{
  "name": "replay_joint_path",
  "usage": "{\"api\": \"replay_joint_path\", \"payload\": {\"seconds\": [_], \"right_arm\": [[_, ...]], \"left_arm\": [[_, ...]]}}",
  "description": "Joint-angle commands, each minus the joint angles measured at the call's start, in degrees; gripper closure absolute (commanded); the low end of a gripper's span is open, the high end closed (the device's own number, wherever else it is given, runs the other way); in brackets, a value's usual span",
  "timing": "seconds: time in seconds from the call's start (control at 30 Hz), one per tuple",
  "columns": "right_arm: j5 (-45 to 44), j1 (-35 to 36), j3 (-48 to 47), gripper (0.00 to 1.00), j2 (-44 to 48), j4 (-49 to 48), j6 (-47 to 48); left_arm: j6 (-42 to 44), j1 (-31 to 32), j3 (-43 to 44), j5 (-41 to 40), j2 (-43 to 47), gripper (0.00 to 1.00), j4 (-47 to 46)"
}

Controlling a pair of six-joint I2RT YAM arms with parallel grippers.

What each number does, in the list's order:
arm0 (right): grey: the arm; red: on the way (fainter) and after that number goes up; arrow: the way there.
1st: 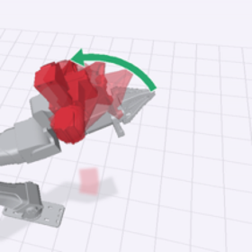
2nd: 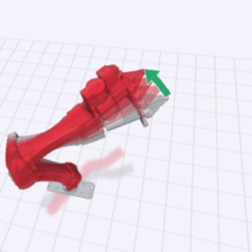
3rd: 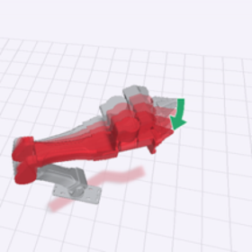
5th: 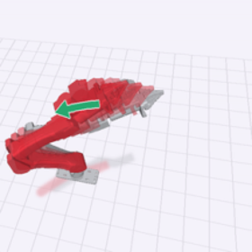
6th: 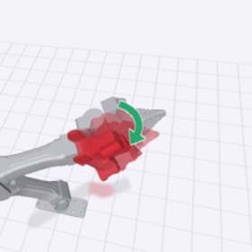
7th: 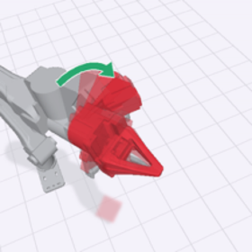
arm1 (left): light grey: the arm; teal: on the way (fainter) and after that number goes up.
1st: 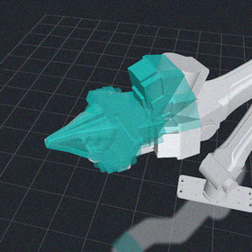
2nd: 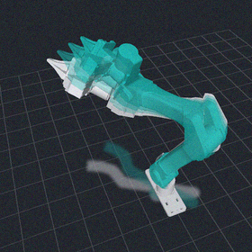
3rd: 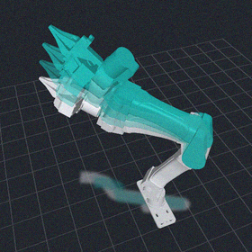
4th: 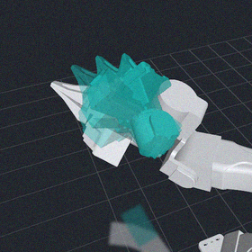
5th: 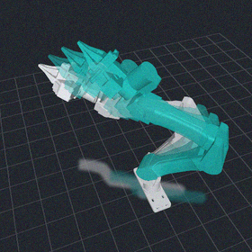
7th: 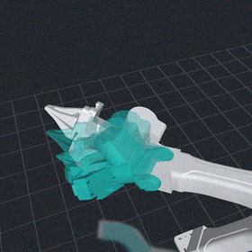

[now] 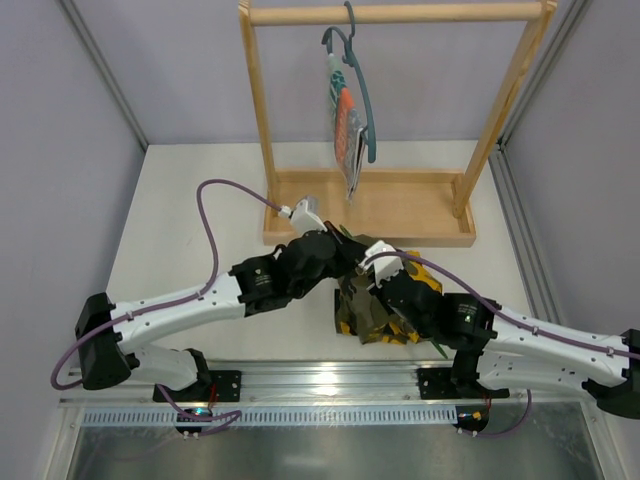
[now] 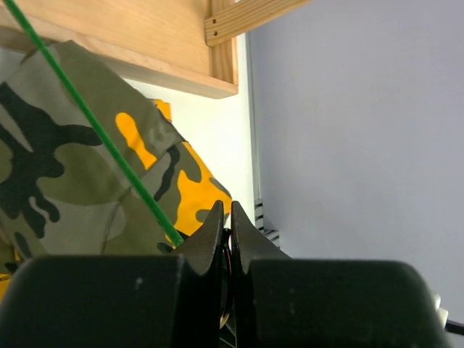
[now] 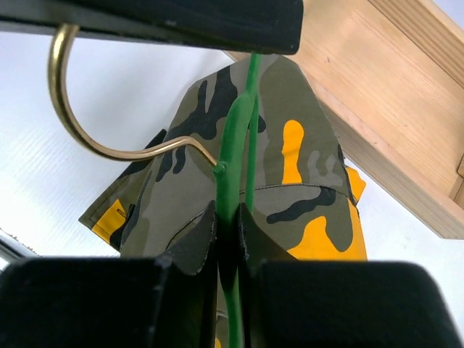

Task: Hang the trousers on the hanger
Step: Pass the hanger from the left arm to the right

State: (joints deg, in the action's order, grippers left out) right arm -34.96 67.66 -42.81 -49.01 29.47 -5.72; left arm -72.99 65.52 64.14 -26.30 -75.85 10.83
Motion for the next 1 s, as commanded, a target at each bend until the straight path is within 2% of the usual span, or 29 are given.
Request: {"api": "replay_joint_path", "payload": {"seconds": [0.0, 0.07, 0.1, 0.13, 0.27, 0.3, 0.5, 0.7, 0.83, 0.97], "right_arm": [[-1.42, -0.33, -0.17, 0.96, 5.22, -3.64, -3.06], [-2.56, -0.33, -0.52, 0.96, 7.25, -2.85, -4.12], [-2.92, -0.33, -0.44, 0.96, 8.22, -2.76, -5.35], [-3.18, -0.33, -0.44, 0.96, 10.23, -2.49, -5.88], [-3.71, -0.42, -1.40, 0.96, 14.29, -0.39, -9.30], [-3.80, -0.42, -1.40, 0.96, 14.99, 0.14, -9.31], [-2.48, -0.33, -5.88, 0.96, 18.69, 3.22, -12.65], [-0.81, -0.42, -9.92, 0.96, 18.78, 4.10, -13.79], [-2.13, -0.33, -13.25, 0.96, 20.18, 3.84, -14.23], [-4.85, -0.33, -17.04, 0.96, 21.41, 5.24, -13.54]], "left_arm": [[2.06, 0.05, 2.22, -0.50, 3.08, 1.00, -2.04], [2.59, 0.05, 2.31, -0.50, 3.52, 0.97, -2.74], [2.85, 0.05, 2.31, -0.41, 3.69, 0.82, -3.01], [3.03, 0.05, 2.39, -0.24, 4.31, 0.73, -2.92], [3.82, 0.05, 2.39, -0.76, 5.89, 0.53, -2.13], [3.82, 0.05, 2.39, -0.94, 6.15, 0.51, -1.87], [3.74, 0.05, 1.34, -2.17, 9.05, 0.45, 0.68], [2.86, 0.14, -6.56, -2.79, 11.25, 0.46, 1.47], [5.31, 0.14, -8.77, -2.70, 10.47, 0.44, 1.56], [8.56, 0.05, -9.03, -1.12, 8.45, 0.44, -2.28]]}}
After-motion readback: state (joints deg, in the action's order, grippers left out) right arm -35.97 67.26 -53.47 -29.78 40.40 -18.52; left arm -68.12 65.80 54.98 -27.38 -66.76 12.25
